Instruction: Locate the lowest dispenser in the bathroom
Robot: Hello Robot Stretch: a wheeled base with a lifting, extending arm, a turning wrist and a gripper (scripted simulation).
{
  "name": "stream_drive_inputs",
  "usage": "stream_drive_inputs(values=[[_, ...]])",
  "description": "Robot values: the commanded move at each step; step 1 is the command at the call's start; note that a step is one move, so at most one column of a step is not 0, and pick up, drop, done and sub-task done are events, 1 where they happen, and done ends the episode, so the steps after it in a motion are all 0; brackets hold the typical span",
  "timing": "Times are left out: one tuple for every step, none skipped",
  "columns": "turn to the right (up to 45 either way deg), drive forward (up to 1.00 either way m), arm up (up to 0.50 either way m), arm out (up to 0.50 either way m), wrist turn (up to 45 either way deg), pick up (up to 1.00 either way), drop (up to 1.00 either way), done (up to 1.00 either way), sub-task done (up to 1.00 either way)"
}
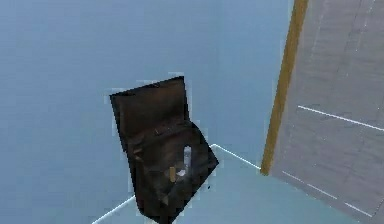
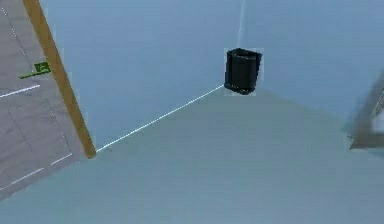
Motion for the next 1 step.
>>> stream_drive_inputs(values=[[6.0,0.00,0.00,0.00,0.0,0.00,0.00,0.00,0.00]])
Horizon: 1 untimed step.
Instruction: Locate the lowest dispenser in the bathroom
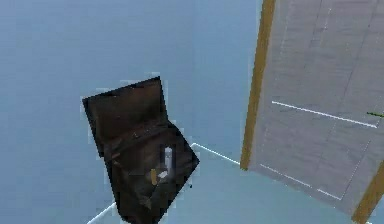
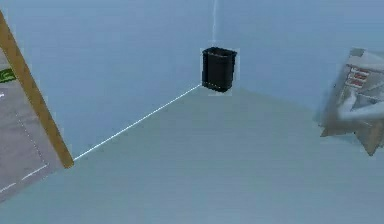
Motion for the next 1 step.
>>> stream_drive_inputs(values=[[0.0,0.50,0.00,0.00,0.0,0.00,0.00,0.00,0.00]])
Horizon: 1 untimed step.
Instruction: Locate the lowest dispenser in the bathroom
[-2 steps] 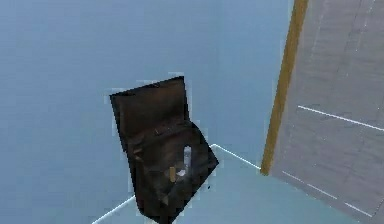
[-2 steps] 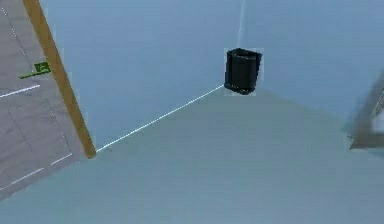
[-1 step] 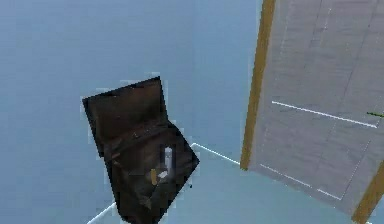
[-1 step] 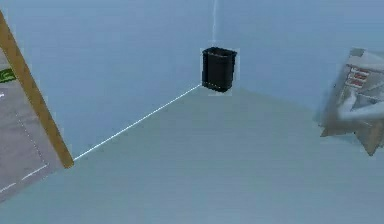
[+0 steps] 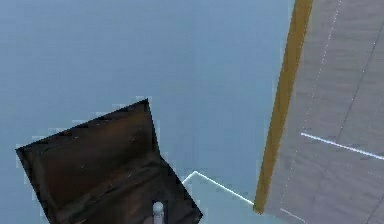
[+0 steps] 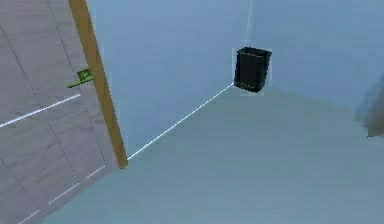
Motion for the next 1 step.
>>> stream_drive_inputs(values=[[-12.0,0.00,0.00,0.00,0.0,0.00,0.00,0.00,0.00]])
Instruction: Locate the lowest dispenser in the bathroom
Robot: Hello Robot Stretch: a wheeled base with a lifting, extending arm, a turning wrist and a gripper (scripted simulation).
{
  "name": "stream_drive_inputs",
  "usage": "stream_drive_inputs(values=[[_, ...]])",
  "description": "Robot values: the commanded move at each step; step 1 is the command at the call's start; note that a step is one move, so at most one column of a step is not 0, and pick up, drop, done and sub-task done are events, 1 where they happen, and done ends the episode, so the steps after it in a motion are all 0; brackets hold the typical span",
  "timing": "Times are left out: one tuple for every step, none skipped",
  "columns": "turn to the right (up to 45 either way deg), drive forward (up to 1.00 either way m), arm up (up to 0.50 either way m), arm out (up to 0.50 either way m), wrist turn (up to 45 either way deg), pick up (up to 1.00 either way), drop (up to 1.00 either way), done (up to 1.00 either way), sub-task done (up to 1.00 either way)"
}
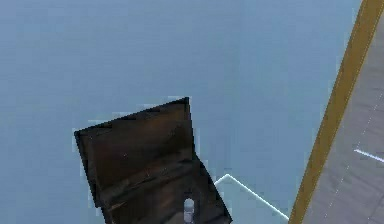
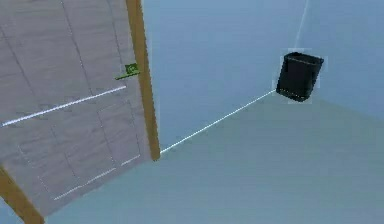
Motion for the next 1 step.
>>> stream_drive_inputs(values=[[0.0,0.00,0.00,0.00,0.0,0.00,0.00,1.00,0.00]])
